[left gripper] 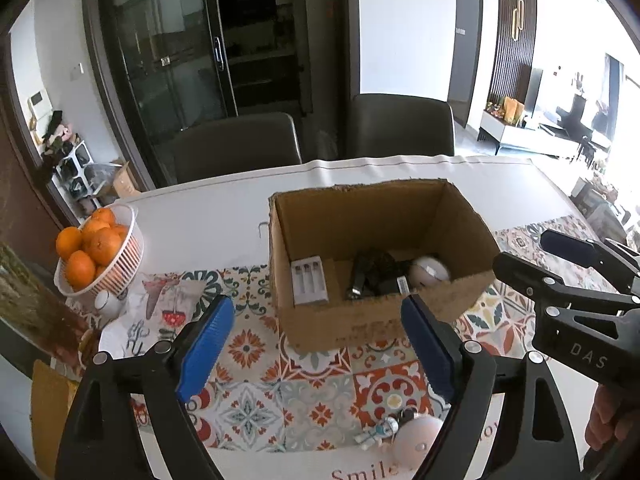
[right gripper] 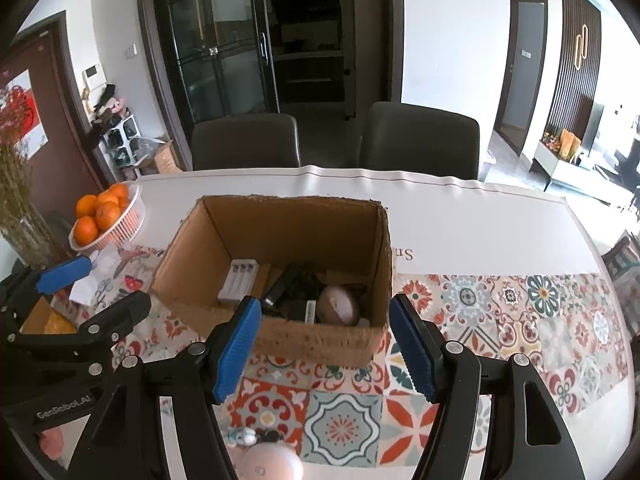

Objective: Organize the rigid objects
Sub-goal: 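Withdraw both tools from the box toward the figurine and pink speaker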

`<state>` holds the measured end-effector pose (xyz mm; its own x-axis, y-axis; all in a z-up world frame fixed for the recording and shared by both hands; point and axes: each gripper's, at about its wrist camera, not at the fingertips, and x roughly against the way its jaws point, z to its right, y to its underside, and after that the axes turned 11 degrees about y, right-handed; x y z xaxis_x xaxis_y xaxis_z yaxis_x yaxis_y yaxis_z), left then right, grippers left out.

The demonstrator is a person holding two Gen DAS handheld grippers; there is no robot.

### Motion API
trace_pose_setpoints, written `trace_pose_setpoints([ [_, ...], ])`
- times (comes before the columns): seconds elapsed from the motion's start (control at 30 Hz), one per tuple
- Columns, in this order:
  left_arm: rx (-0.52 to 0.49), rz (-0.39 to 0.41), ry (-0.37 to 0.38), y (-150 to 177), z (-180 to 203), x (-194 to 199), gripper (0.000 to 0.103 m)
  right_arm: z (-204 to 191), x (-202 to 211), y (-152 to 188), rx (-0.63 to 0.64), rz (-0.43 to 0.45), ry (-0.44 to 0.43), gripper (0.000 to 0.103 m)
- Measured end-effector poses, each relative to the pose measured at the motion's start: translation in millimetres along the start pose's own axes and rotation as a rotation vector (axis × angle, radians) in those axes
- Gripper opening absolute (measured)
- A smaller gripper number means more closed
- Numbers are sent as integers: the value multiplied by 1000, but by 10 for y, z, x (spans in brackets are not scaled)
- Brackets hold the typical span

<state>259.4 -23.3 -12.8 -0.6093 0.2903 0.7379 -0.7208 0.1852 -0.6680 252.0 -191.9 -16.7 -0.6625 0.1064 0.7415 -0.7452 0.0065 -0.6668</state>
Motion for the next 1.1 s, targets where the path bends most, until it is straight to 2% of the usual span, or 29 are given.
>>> trace_pose_setpoints([
  [0.47,-1,3,-1,585,11,292,86,-154,257,505,32,6,-29,70],
  [1.1,-68,-26,21,1034,122,360,85,-234,416,1058,14,-29,-49,70],
])
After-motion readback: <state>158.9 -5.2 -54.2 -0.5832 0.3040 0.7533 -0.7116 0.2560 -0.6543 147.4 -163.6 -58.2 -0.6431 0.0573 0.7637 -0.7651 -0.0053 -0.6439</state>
